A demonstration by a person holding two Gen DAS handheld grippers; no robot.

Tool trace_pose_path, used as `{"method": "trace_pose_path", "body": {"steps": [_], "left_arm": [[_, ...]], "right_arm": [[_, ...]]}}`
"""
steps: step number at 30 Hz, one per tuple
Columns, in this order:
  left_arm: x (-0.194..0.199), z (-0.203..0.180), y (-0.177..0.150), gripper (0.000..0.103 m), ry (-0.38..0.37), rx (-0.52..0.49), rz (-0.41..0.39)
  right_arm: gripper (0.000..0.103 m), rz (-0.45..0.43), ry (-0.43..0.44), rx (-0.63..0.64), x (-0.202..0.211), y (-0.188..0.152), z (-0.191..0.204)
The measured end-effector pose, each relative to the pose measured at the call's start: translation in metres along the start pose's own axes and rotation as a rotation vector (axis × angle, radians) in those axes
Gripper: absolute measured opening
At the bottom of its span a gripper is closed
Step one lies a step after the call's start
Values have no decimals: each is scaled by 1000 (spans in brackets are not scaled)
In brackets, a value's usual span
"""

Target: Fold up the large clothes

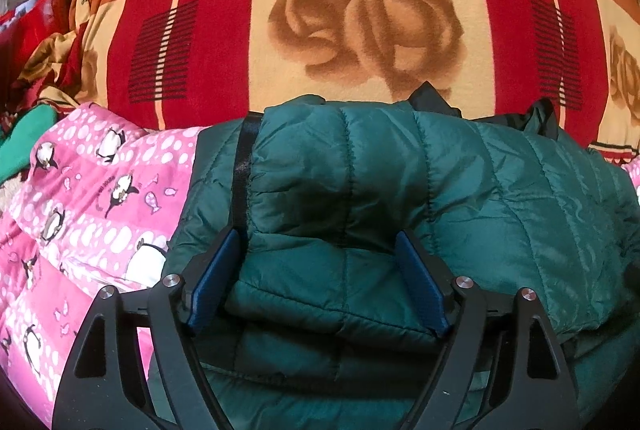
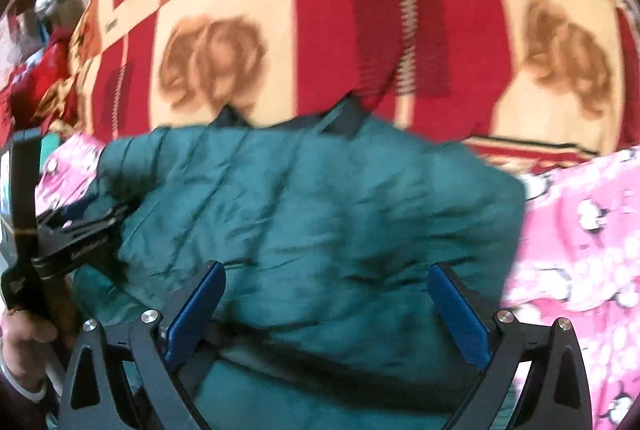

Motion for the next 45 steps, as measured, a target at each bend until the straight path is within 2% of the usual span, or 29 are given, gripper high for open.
{"method": "trace_pose_path", "body": {"steps": [1, 6, 9, 14, 18, 24, 28, 30, 33, 37, 41, 45], "left_arm": [[0, 1, 0, 85, 3, 6, 4], [-2, 2, -1, 86, 0, 20, 6], [-3, 2, -2, 87, -1, 21, 6], [-4, 2, -2, 88, -3, 19, 3], [-4, 2, -3, 88, -6, 22, 3], [-4, 2, -3, 88, -5, 21, 3], [-3, 2, -3, 89, -3, 21, 2], [-3, 2, -3, 90, -4, 21, 1], [0, 3, 0, 90, -14, 24, 9], [21, 11, 4, 90, -5, 7, 20], [54, 25, 5, 90, 9, 3, -19], [82, 37, -1, 90, 8, 3, -34]], "right_arm": [[101, 1, -14, -6, 0, 2, -7], [101, 25, -80, -87, -20, 8, -48], [101, 74, -109, -120, -40, 2, -64], [101, 96, -87, -139, -57, -9, -67], [101, 78, -84, -150, -34, -5, -68], [101, 35, -65, -58, 15, -15, -47], [100, 108, -79, -38, -4, -39, -43], [101, 143, -71, -69, -21, -50, -46], [101, 143, -61, -109, -25, -50, -51], [100, 115, -60, -126, 1, -44, -55], [100, 70, -80, -121, 42, -42, -59], [100, 91, -94, -138, 60, -47, -63]]}}
Point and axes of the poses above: each gripper's, at about its wrist camera, not at the fingertips, and x roughly against the way its jaws point, z to its left, y to its top, the point moved 5 cm from there along -x, roughly the way its jaws point, and after that the axes turned 6 degrees about -z, right-handed, at the moved point
